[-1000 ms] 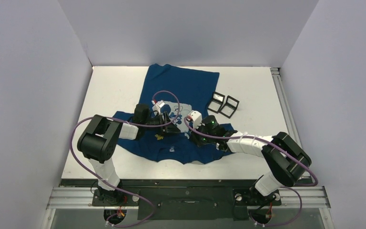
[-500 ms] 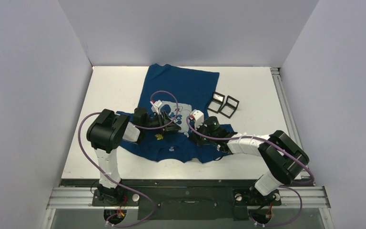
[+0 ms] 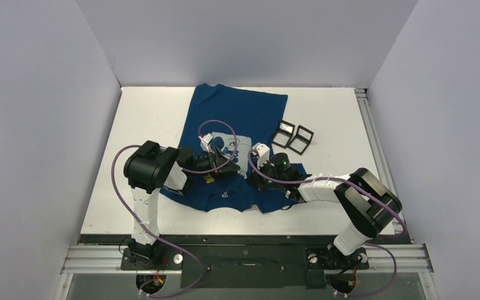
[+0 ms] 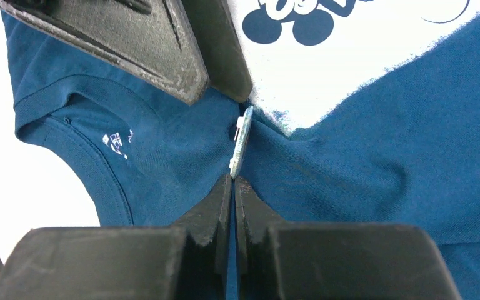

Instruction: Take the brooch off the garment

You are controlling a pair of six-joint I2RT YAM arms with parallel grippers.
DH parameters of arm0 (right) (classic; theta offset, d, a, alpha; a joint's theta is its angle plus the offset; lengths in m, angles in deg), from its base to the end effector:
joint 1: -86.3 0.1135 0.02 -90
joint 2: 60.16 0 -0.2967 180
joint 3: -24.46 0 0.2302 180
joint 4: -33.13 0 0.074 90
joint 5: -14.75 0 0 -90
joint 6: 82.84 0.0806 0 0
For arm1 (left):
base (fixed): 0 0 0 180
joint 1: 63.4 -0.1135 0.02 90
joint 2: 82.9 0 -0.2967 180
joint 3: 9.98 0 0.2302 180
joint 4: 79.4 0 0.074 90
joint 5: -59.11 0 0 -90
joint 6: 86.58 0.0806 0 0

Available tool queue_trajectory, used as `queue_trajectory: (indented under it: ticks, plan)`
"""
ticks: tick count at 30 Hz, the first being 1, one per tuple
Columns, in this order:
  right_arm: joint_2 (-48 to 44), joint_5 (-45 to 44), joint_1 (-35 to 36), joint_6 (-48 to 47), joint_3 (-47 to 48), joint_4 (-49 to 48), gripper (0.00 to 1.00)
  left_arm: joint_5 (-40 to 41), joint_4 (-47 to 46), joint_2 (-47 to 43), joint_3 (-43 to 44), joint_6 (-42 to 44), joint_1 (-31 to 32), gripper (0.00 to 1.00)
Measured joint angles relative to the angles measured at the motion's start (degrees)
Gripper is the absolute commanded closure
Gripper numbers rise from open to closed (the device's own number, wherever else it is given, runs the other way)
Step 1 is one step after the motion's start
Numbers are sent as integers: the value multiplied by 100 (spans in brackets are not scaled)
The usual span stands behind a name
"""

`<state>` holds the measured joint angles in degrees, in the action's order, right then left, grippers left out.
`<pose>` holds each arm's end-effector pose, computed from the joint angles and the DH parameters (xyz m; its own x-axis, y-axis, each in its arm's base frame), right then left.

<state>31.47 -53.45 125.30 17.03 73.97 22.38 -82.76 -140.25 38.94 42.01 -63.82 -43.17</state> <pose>0.2347 0.2286 0.1782 -0.5410 -0.2333 -0.8080 -0.7491 0.5705 0.3368 0.3328 -0.1902 0.1301 -0.9259 -0.2656 -0.2686 0.2293 0.1701 -0.9584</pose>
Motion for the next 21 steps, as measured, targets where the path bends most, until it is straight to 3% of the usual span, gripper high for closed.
queue_trajectory:
  ticks: [21]
  plan:
    - [7, -164, 17, -57, -356, -782, 100, 184, 188, -24, 68, -70, 313, 34]
